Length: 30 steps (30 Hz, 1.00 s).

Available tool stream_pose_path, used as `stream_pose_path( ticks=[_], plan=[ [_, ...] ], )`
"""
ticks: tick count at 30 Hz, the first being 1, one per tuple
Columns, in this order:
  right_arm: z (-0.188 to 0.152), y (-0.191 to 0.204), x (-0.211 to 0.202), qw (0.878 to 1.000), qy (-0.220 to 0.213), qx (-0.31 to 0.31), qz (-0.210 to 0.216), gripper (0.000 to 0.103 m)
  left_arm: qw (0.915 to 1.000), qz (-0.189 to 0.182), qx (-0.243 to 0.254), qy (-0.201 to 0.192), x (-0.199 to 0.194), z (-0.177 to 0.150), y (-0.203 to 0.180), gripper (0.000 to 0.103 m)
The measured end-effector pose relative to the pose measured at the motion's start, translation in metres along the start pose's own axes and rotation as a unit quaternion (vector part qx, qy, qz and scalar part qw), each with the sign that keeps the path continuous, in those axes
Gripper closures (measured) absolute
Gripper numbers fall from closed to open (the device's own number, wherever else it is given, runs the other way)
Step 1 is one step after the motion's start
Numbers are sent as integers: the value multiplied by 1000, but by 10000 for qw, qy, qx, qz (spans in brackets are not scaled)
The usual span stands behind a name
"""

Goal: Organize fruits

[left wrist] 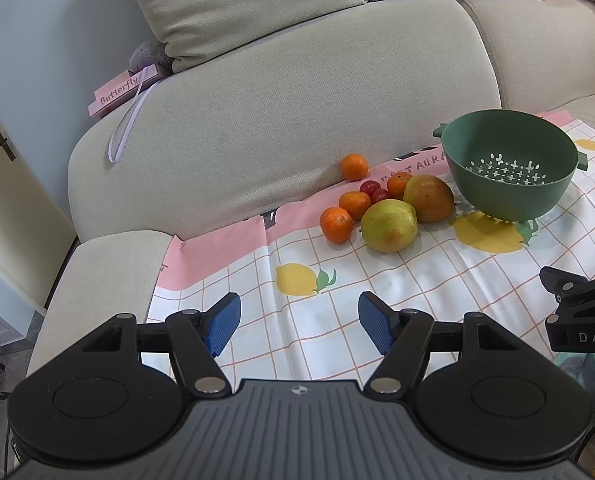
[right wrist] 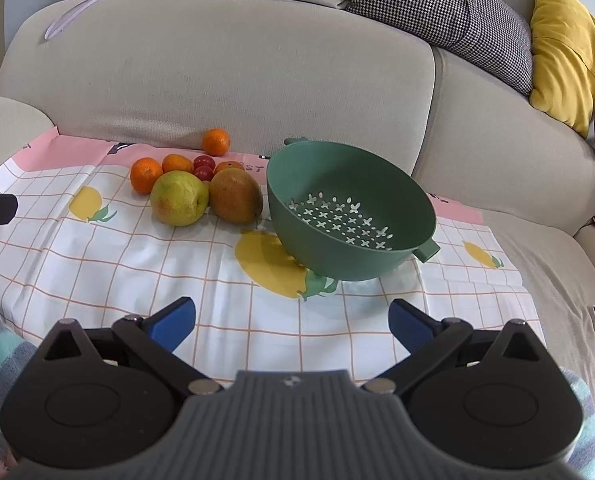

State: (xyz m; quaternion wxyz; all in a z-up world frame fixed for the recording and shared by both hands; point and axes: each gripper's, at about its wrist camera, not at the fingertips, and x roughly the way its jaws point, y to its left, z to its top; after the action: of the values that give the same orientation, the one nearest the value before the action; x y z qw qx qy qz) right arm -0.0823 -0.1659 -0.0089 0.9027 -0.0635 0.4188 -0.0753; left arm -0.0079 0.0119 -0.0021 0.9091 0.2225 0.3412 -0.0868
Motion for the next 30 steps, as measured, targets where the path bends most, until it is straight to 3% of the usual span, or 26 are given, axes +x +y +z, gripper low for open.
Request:
stream_pose_path(
  ticks=[19, 30],
  plan=[
    [0, 0, 3, 10000, 53, 45, 1, 4, 10000, 9, -2, 21, 2, -2, 1, 23],
    [-2, -1, 4, 9998, -148, 114, -13, 4, 10000, -5, 17, 56, 3, -3, 2, 23]
  ],
)
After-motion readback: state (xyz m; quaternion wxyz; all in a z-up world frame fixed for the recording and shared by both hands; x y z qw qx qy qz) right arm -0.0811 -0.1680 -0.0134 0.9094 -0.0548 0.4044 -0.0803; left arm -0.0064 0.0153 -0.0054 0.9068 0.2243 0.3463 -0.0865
